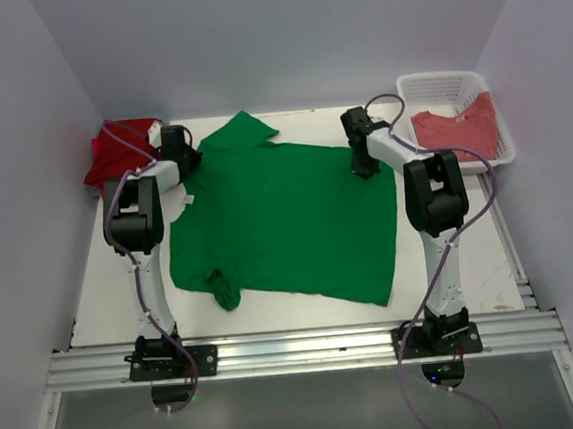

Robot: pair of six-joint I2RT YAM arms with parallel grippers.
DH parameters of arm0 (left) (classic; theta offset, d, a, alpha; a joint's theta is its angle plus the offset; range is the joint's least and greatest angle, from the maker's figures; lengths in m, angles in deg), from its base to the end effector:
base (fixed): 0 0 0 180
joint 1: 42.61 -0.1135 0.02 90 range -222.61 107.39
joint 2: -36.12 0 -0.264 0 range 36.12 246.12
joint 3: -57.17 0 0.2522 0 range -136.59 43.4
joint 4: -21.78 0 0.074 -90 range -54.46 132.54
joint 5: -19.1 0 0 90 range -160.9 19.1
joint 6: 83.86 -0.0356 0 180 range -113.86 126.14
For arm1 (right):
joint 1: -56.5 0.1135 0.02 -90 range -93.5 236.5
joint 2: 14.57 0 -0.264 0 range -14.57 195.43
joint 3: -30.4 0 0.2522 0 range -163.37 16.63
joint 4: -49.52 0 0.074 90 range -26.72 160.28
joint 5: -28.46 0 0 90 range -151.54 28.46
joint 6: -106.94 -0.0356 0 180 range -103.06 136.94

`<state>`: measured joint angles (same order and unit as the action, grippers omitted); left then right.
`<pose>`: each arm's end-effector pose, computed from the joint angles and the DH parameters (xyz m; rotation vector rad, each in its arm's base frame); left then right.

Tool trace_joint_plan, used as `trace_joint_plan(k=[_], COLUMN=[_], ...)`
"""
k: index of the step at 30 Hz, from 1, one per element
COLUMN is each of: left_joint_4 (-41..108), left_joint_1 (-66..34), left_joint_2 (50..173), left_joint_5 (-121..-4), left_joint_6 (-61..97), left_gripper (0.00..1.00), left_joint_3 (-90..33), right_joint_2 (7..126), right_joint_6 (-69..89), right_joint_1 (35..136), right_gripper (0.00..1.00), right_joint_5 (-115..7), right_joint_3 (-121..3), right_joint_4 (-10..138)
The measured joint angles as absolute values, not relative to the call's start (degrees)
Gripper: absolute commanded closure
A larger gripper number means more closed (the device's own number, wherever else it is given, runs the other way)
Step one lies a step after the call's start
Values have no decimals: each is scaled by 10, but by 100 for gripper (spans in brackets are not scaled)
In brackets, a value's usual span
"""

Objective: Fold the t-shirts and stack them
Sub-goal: Flatten out the tshirt

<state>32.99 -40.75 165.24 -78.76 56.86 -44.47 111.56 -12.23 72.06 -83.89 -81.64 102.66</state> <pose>0.4955 -0.0112 0.1336 -1.0024 2.0265 -0.3415 0.4484 0.1108 0.1667 0.4134 2.5859 -0.2776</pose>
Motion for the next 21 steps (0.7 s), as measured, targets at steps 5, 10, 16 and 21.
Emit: trace_joint_plan(k=[5, 10, 16, 21], left_joint_4=[329, 331, 322, 296], left_joint_1=[-408, -410, -414, -417], left_joint_2=[1652, 1658, 1684, 1695], left_joint_5=[-785, -768, -724, -672], left_joint_6=[559, 545, 539, 527], left_gripper=[100, 100, 100, 100], left_joint_3=[-445, -455, -488, -496], right_joint_2=[1141, 1218, 1304, 1266], right_joint_6=[-124, -122, -121, -115], right_joint_1=[705, 687, 660, 651], right_gripper=[100, 100, 100, 100], right_joint_5=[-828, -813, -801, -795], right_joint_3=[-851, -978, -1132, -1055], right_joint_4=[1029, 1053, 1086, 1025])
